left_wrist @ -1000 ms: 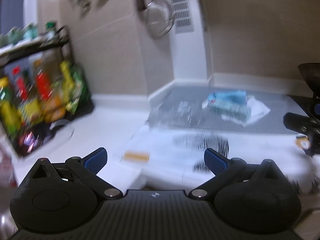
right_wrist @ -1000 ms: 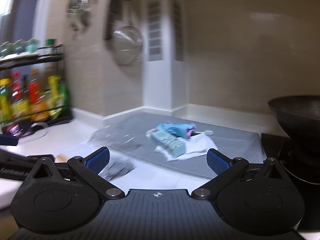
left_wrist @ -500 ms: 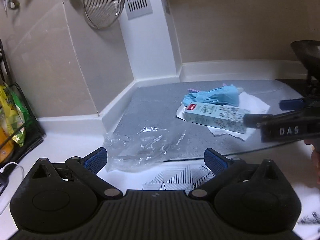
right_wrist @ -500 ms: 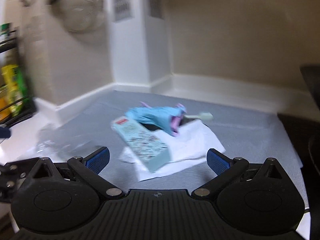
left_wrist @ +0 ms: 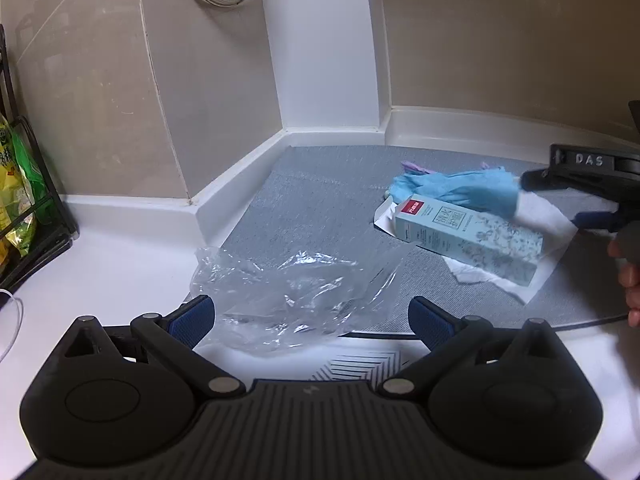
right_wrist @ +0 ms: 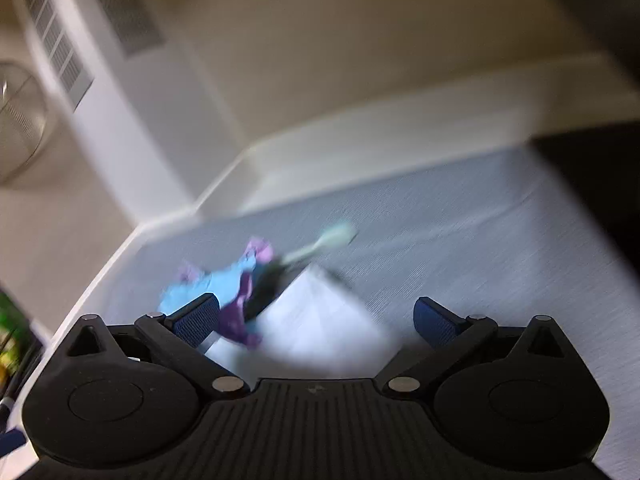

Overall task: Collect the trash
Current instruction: 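Grasp the clear plastic bag with the left gripper while the right gripper grasps the metal egg ring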

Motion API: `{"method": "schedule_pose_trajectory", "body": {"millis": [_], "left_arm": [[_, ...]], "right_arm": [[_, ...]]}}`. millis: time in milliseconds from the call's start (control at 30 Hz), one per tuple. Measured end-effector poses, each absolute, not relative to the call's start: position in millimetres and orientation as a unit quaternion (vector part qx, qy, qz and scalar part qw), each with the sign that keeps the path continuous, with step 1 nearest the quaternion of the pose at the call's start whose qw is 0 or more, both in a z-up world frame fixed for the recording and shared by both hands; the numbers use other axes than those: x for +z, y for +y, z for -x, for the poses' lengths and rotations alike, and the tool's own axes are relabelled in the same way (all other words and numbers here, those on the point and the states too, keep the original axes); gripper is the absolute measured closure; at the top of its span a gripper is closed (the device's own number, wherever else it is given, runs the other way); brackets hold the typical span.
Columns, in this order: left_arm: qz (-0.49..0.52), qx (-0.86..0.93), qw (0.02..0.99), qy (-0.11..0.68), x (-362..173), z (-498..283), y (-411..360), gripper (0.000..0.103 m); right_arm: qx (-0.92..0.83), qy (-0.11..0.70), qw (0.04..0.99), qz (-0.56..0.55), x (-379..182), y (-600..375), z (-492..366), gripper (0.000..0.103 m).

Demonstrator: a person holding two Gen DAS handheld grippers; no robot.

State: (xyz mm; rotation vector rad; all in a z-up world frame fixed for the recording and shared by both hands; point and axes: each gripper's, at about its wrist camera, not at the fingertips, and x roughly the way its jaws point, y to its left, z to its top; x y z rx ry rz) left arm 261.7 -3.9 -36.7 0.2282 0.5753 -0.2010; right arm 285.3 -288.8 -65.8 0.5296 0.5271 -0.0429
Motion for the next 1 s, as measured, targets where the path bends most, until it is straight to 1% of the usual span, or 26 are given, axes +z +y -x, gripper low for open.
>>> {"method": "schedule_pose_trajectory", "body": {"millis": [100, 233, 300, 400, 467, 500, 600, 667, 800, 867, 900, 933, 967, 1000], "left_arm": [[-0.114, -0.098, 0.948, 0.280, -37.7, -261.7, -1.8, 0.000], [-0.107, -0.096, 0.949, 0.279, -36.2, -262.4, 4.3, 0.000], [-0.106, -0.095, 0.950, 0.278, -34.7, -260.9, 7.3, 0.000], [-0.098, -0.096, 0.952, 0.272, -31.2, -258.8, 12.0, 0.000], [-0.089, -0.099, 0.954, 0.270, -29.1, -259.6, 13.4, 0.000], [-0.085, -0.099, 0.954, 0.271, -28.5, -260.6, 13.7, 0.000], [-0.073, -0.098, 0.954, 0.273, -26.6, -264.0, 13.4, 0.000], [-0.069, -0.097, 0.954, 0.277, -25.6, -266.5, 11.4, 0.000], [-0.058, -0.101, 0.950, 0.288, -27.1, -272.5, 10.8, 0.000], [-0.053, -0.103, 0.948, 0.297, -29.6, -276.7, 11.1, 0.000], [-0.053, -0.105, 0.946, 0.301, -30.7, -278.6, 10.8, 0.000], [-0.054, -0.107, 0.944, 0.306, -32.6, -281.0, 10.3, 0.000], [-0.057, -0.105, 0.942, 0.312, -34.8, -283.2, 9.0, 0.000], [-0.063, -0.100, 0.941, 0.318, -37.4, -285.3, 7.5, 0.000]], "right_arm": [[0.068, 0.265, 0.927, -0.256, -71.1, -268.4, -276.8, 0.000], [0.194, 0.301, 0.900, -0.249, -71.5, -233.7, -257.5, 0.000], [0.194, 0.276, 0.913, -0.230, -59.3, -230.0, -240.7, 0.000], [0.109, 0.229, 0.936, -0.244, -34.1, -249.0, -222.7, 0.000], [0.036, 0.186, 0.953, -0.235, -17.4, -261.3, -218.6, 0.000], [0.001, 0.177, 0.957, -0.228, -11.9, -267.5, -220.6, 0.000], [-0.068, 0.191, 0.953, -0.223, -6.5, -284.3, -251.7, 0.000], [-0.099, 0.223, 0.948, -0.207, -15.0, -288.0, -280.2, 0.000], [-0.128, 0.306, 0.926, -0.179, -49.6, -294.7, -326.8, 0.001], [-0.132, 0.325, 0.923, -0.161, -63.8, -291.0, -335.4, 0.005], [-0.134, 0.327, 0.925, -0.141, -68.7, -287.7, -337.0, 0.005], [-0.135, 0.324, 0.930, -0.114, -73.1, -281.9, -336.9, 0.011], [-0.130, 0.320, 0.934, -0.089, -76.1, -276.2, -339.2, 0.028], [-0.124, 0.313, 0.939, -0.066, -76.4, -269.9, -339.9, 0.039]]}}
